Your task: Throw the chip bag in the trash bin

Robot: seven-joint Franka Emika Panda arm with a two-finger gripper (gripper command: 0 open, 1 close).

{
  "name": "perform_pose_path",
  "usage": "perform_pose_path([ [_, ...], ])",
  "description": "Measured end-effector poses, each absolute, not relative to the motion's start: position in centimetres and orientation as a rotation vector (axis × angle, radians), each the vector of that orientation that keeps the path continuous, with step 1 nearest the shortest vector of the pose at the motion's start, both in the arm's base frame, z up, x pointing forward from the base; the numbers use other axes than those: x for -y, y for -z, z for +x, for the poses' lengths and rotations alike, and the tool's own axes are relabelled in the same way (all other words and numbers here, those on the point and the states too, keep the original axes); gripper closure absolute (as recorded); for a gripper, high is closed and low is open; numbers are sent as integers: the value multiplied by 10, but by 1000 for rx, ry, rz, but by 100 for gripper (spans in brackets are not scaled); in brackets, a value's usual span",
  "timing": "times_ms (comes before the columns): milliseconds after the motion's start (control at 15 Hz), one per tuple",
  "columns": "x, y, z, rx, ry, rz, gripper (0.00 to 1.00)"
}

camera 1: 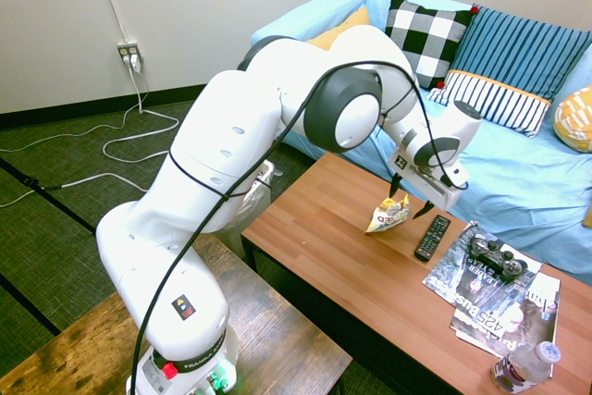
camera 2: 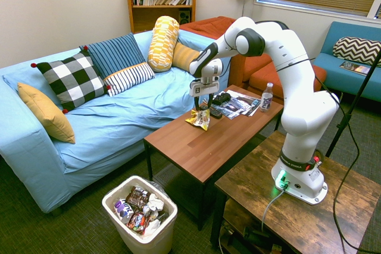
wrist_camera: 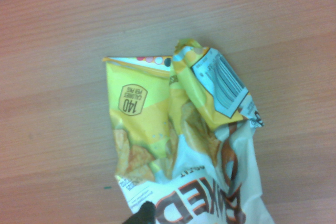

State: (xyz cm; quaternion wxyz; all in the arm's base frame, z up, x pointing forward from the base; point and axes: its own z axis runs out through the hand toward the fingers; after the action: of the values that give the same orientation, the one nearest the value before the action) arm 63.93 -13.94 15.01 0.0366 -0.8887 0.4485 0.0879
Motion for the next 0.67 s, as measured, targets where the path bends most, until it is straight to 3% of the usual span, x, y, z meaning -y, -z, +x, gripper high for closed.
perform_pose_path([
  [133,138,-132,641,-1377,-300,-2730,0],
  [200,137,-123,641,-1377,-317,-2727,100],
  [667,135,-100,645,-1377,-377,-2709,100],
])
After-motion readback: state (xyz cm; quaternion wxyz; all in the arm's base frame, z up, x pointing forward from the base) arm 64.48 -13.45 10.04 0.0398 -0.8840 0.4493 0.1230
